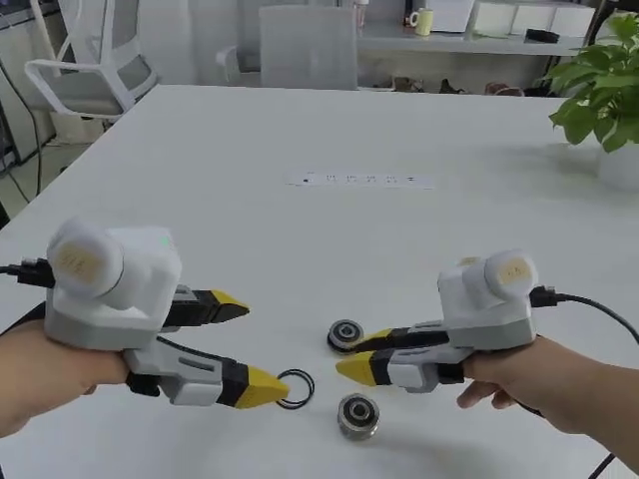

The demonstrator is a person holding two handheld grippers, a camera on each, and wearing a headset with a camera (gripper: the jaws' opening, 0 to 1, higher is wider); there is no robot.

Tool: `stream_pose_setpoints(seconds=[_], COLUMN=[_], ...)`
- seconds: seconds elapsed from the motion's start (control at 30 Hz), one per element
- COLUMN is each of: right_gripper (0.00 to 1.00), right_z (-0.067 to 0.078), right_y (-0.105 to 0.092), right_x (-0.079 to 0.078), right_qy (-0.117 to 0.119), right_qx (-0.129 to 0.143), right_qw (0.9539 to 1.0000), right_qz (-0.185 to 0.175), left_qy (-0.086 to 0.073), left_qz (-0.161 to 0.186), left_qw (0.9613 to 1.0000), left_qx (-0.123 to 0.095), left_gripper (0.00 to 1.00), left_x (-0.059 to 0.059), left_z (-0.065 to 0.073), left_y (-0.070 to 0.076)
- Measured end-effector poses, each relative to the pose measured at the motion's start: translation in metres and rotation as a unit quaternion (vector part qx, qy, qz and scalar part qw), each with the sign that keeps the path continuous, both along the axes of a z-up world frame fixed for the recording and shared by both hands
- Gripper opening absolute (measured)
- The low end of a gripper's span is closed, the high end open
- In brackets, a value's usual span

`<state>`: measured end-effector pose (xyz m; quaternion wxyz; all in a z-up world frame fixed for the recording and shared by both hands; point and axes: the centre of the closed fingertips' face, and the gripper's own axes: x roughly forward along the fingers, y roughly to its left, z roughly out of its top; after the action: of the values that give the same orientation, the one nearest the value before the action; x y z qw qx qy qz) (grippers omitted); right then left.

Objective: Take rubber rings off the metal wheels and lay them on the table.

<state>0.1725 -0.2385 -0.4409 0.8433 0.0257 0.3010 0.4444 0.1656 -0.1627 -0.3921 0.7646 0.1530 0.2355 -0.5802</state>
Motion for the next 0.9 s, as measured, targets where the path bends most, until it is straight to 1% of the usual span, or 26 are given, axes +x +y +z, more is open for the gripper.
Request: stream_pose_setpoints(seconds=[0.3, 0.53, 0.67, 0.77, 0.9], right_gripper=[0.23, 0.24, 0.24, 0.24, 0.24], right_z=[0.008, 0.013, 0.012, 0.01, 0.008], right_y=[-0.019, -0.031, -0.036, -0.038, -0.039], right_x=[0.002, 0.007, 0.009, 0.01, 0.011], right_qy=[-0.009, -0.017, -0.019, -0.02, -0.022], right_qx=[0.003, 0.006, 0.004, 0.003, 0.0], right_qw=[0.9997, 0.999, 0.9987, 0.9986, 0.9985], right_qz=[-0.024, -0.041, -0.047, -0.049, -0.05], left_qy=[0.004, 0.008, 0.006, 0.012, 0.014], left_qz=[-0.005, -0.001, 0.001, 0.005, 0.007], left_qw=[1.0, 0.9999, 0.9999, 0.9998, 0.9998], left_qx=[-0.005, -0.01, -0.009, -0.013, -0.013], left_gripper=[0.61, 0.6, 0.6, 0.59, 0.57], left_x=[0.001, 0.006, 0.01, 0.013, 0.016], left_z=[0.0, 0.002, 0.001, 0.001, 0.0], left_y=[-0.012, -0.02, -0.023, -0.026, -0.029])
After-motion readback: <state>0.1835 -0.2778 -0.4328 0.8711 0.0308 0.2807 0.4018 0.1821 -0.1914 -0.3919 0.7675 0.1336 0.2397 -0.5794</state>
